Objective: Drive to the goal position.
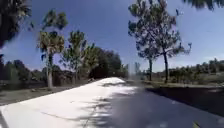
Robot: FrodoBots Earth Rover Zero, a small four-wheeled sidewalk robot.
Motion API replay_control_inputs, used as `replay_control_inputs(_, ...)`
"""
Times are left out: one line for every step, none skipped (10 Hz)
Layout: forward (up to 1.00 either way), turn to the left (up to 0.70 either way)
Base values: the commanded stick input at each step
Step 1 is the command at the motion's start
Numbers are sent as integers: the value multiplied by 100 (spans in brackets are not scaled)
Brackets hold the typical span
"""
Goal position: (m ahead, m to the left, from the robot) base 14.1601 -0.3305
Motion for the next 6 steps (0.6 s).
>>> replay_control_inputs(70, 0)
replay_control_inputs(70, 0)
replay_control_inputs(70, 0)
replay_control_inputs(70, 0)
replay_control_inputs(70, 0)
replay_control_inputs(70, 0)
